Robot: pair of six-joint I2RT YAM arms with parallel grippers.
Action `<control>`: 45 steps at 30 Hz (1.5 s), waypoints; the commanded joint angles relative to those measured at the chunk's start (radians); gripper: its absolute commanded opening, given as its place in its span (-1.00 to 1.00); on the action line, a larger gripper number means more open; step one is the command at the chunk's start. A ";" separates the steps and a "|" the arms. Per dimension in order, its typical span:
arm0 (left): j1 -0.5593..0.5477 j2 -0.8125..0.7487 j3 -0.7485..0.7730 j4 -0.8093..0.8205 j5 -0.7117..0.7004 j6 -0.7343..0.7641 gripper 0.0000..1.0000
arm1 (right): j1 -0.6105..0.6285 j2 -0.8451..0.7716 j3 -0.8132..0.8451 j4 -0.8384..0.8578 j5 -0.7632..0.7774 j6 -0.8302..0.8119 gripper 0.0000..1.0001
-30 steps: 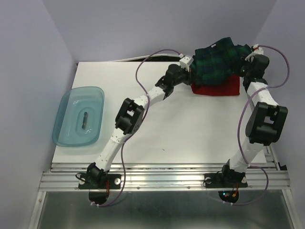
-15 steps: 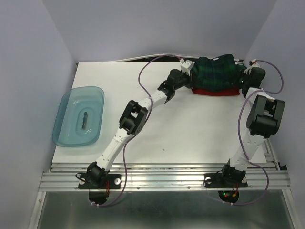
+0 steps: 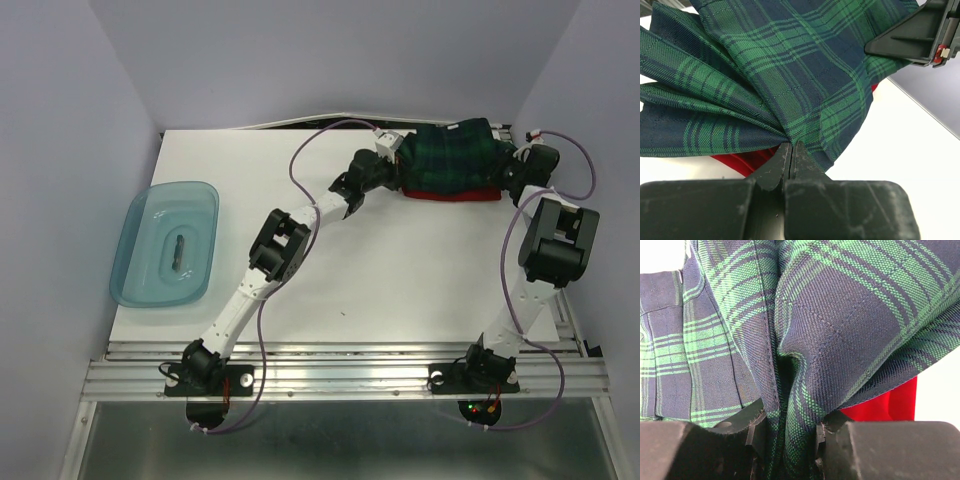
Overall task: Fold and stack the skirts
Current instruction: Neatly place the folded skirt to the corner
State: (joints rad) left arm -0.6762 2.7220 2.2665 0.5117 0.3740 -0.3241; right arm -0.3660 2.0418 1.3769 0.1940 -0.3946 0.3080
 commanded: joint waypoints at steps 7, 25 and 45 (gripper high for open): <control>0.029 -0.068 0.004 0.010 -0.001 -0.006 -0.96 | -0.067 0.041 0.024 -0.030 0.114 -0.032 -0.09; 0.066 -0.308 -0.169 -0.062 -0.006 -0.010 0.97 | -0.067 -0.069 0.060 -0.145 0.185 -0.056 1.00; 0.194 -1.027 -0.647 -0.568 -0.197 0.303 0.97 | -0.067 -0.396 0.214 -0.548 -0.123 -0.352 1.00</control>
State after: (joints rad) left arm -0.5110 1.8030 1.6463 0.1188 0.2516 -0.0849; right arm -0.4255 1.7416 1.5242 -0.1986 -0.3199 0.0544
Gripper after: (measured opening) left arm 0.986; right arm 0.999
